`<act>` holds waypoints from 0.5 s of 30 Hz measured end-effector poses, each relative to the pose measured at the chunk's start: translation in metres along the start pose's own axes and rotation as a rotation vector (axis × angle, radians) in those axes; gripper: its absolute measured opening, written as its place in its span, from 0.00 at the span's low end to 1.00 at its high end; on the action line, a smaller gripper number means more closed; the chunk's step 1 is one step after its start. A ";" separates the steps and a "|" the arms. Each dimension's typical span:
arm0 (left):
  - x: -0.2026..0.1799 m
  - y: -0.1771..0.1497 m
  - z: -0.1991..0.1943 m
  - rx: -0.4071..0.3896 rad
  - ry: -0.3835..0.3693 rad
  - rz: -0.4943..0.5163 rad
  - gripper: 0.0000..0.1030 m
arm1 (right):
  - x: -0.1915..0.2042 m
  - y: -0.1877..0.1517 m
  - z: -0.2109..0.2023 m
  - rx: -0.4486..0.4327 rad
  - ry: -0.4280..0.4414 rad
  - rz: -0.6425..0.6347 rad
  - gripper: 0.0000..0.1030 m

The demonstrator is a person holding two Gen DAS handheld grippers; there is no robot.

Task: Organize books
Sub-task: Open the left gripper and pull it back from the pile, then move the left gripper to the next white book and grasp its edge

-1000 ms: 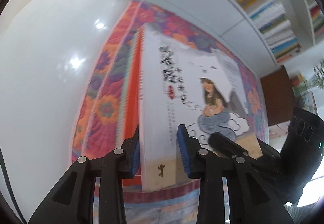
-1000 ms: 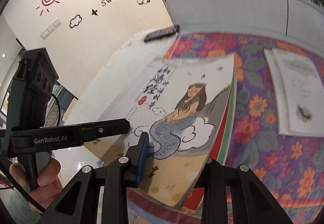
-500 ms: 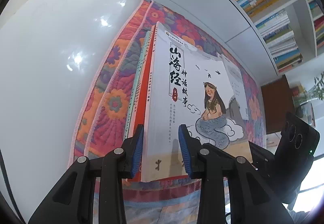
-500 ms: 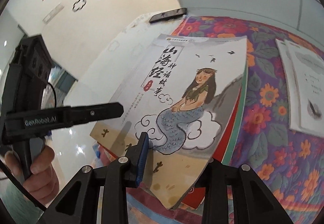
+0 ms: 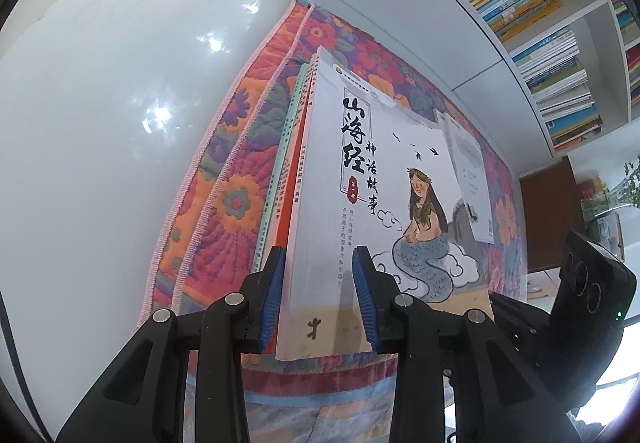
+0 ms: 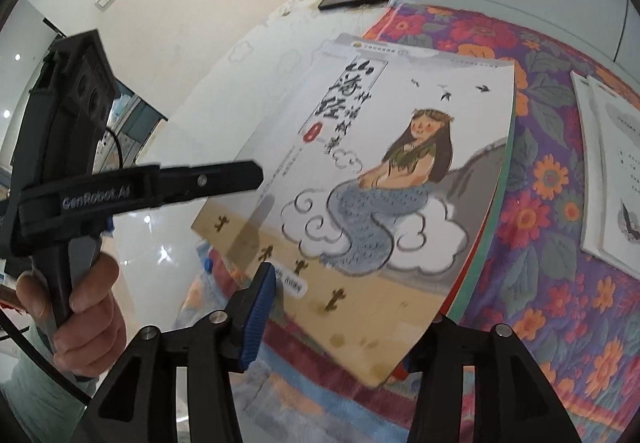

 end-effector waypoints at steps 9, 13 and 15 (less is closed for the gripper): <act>-0.002 -0.008 -0.016 -0.005 0.088 0.074 0.30 | -0.011 -0.055 -0.036 0.064 0.051 0.030 0.49; -0.058 -0.012 -0.017 -0.007 0.045 0.187 0.30 | -0.055 -0.081 -0.065 0.032 -0.024 0.135 0.49; -0.092 -0.016 -0.010 0.008 0.011 0.236 0.30 | -0.092 -0.088 -0.083 -0.012 -0.071 0.218 0.49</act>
Point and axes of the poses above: each gripper's, at about its wrist camera, not at the fingertips, and z roughly the way its jaws point, x to its left, y to its top, the point moved 4 cm from there along z, roughly the way its jaws point, and after that the axes turned 11 degrees about -z, right-handed, at the moved point
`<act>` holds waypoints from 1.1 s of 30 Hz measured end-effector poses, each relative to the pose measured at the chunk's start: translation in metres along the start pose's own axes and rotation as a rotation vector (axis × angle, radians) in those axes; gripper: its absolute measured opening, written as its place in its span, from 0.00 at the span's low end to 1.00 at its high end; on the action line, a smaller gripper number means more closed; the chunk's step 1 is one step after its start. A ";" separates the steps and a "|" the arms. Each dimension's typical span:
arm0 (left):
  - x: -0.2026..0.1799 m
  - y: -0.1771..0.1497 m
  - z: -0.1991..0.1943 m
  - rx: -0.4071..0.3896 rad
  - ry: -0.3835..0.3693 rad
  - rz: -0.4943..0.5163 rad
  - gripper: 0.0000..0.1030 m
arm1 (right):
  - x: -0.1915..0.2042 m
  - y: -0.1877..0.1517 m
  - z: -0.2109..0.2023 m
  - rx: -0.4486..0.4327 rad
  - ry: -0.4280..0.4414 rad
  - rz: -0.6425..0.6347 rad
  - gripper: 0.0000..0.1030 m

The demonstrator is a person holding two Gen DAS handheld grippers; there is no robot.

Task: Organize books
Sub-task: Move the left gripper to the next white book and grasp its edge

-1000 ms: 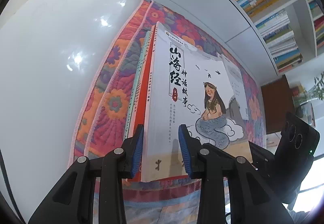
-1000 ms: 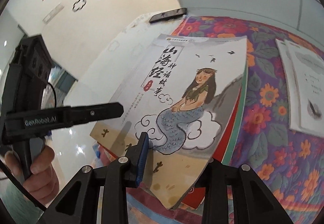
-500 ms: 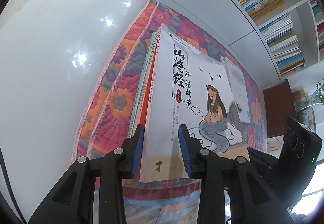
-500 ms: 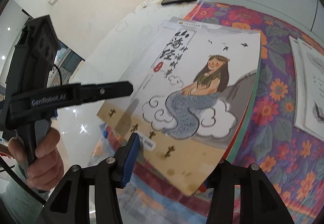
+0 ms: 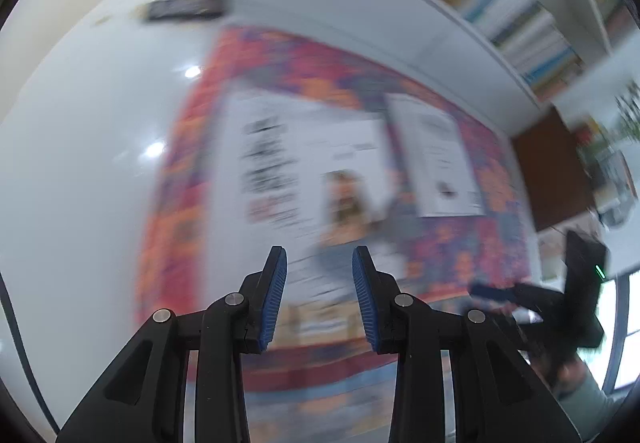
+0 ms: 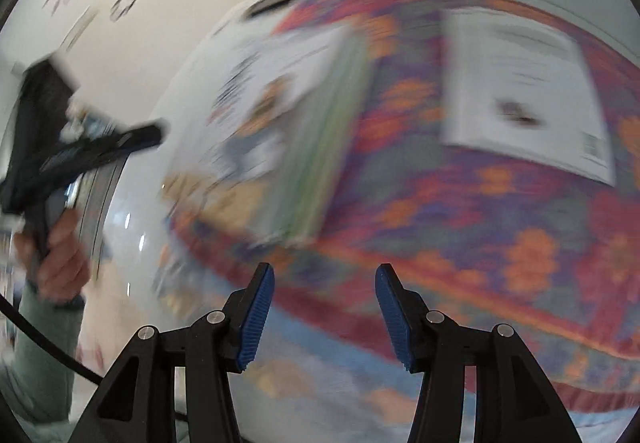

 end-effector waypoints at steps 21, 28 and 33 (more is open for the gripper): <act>-0.162 0.045 0.223 0.096 0.102 -0.055 0.32 | -0.268 0.049 -0.017 -0.174 -0.169 0.382 0.45; -0.175 0.027 0.226 0.131 0.129 -0.011 0.37 | -0.248 0.044 -0.012 -0.120 -0.126 0.282 0.46; -0.177 -0.026 0.213 0.210 0.089 0.038 0.37 | -0.245 -0.005 -0.026 -0.094 -0.077 0.286 0.46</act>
Point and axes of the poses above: each gripper's, at about its wrist camera, not at the fingertips, and z roughly the way its jaws point, x to its left, y to its top, the point moved 4 cm from there along z, roughly the way its jaws point, and after that the axes turned 11 degrees about -z, right-handed, at the moved point
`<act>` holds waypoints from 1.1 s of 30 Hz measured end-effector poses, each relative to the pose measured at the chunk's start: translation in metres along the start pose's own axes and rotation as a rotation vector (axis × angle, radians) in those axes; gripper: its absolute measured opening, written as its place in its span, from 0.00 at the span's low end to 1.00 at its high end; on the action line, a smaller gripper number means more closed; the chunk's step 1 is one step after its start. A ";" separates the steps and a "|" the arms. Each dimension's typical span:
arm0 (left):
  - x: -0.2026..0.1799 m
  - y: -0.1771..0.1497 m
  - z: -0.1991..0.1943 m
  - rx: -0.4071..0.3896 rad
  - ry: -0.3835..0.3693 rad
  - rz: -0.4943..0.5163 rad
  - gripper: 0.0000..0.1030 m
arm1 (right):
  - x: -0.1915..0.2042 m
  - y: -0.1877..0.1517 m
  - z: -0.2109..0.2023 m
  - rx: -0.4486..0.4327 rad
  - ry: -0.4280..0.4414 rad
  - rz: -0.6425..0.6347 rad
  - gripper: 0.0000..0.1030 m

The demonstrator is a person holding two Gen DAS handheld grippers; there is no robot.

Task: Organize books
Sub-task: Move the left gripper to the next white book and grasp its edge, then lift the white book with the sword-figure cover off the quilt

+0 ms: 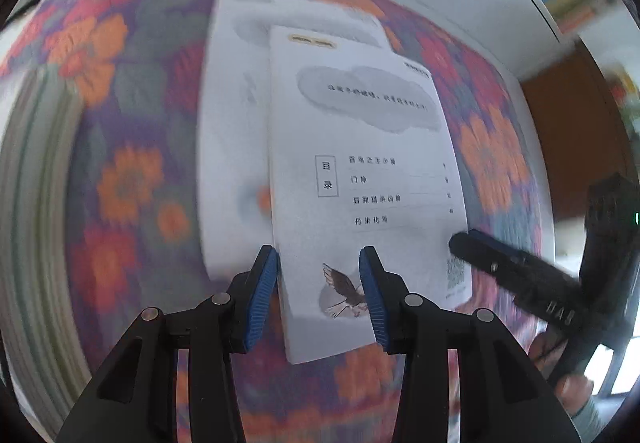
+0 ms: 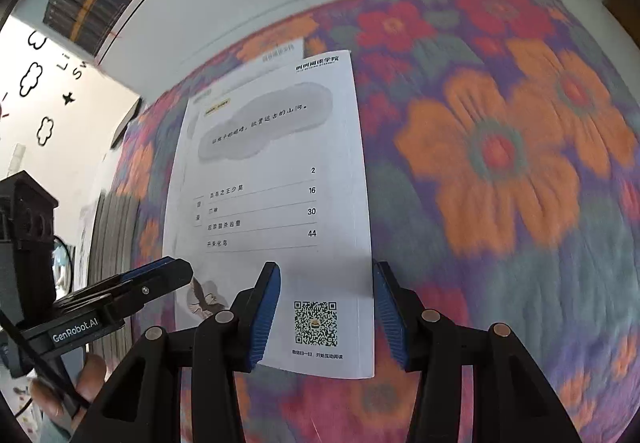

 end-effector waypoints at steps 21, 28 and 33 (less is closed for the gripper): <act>0.000 -0.091 -0.008 0.048 -0.040 0.035 0.37 | -0.020 -0.112 -0.042 -0.057 0.144 0.069 0.43; 0.029 -0.087 -0.015 0.107 -0.216 -0.131 0.37 | -0.022 -0.114 -0.064 -0.104 0.450 0.255 0.42; 0.021 -0.091 -0.012 0.099 -0.184 -0.095 0.37 | -0.015 -0.109 -0.037 -0.071 0.553 0.294 0.40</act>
Point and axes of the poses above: each gripper's, at about its wrist camera, not at the fingertips, and z roughly the way its jaws point, x to its left, y to its top, the point moved 4 cm from there along z, roughly the way its jaws point, and after that the axes turned 11 degrees about -z, right-handed, at the moved point
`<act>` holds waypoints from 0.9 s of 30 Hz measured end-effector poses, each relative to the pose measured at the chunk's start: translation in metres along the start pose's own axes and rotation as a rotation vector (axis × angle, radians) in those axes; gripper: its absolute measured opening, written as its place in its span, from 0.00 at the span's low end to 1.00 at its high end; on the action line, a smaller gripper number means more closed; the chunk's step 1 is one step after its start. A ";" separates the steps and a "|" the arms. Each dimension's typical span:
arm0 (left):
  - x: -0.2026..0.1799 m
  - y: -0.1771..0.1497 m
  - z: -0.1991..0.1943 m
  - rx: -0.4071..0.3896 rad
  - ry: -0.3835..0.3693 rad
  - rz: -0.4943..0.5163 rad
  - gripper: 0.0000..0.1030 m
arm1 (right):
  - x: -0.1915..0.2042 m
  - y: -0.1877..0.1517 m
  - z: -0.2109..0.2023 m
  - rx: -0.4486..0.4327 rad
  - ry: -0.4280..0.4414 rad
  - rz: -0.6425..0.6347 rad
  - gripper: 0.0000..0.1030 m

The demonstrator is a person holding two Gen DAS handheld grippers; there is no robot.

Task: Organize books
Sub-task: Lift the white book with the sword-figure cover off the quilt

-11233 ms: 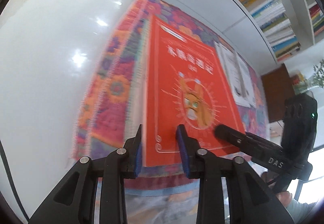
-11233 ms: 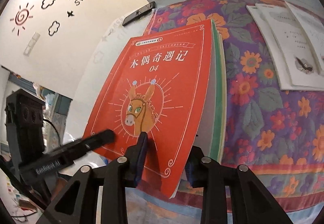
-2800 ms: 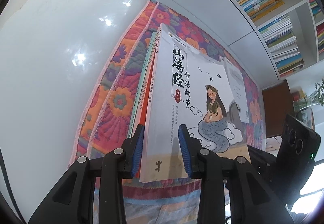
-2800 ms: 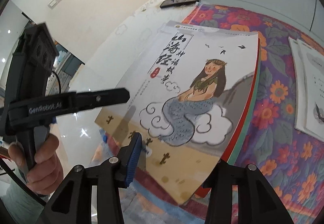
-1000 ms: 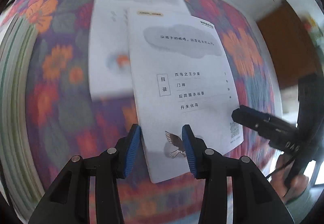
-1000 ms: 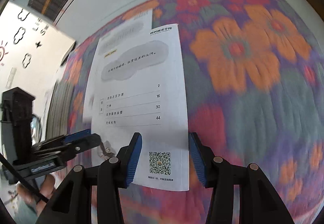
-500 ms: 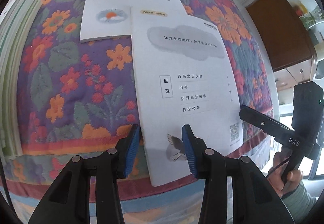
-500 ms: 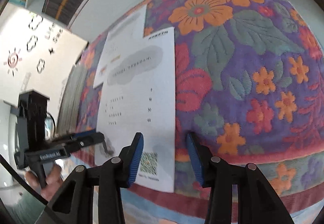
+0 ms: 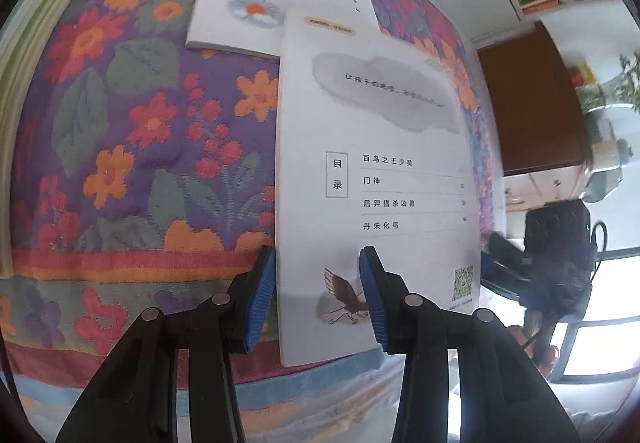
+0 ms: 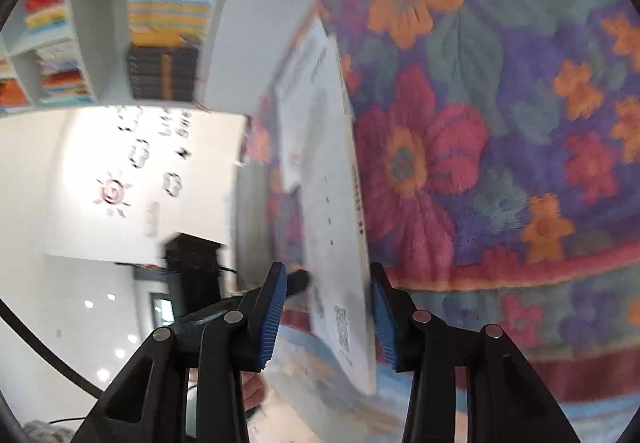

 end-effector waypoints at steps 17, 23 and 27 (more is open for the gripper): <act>-0.076 -0.003 0.035 0.079 -0.165 0.042 0.37 | 0.107 0.021 -0.047 -0.100 -0.294 -0.324 0.29; -0.025 -0.003 -0.006 -0.002 -0.081 -0.023 0.37 | 0.110 0.009 -0.021 -0.035 -0.272 -0.362 0.29; -0.002 -0.002 -0.060 -0.127 -0.075 -0.061 0.37 | 0.123 0.000 0.010 0.054 -0.239 -0.409 0.29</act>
Point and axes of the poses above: each gripper's, at about its wrist camera, not at the fingertips, and z roughly the way its jaws point, x to its left, y to its top, the point moved 4 cm from there along z, roughly the way its jaws point, and after that the axes turned 11 degrees about -z, right-handed, at the moved point
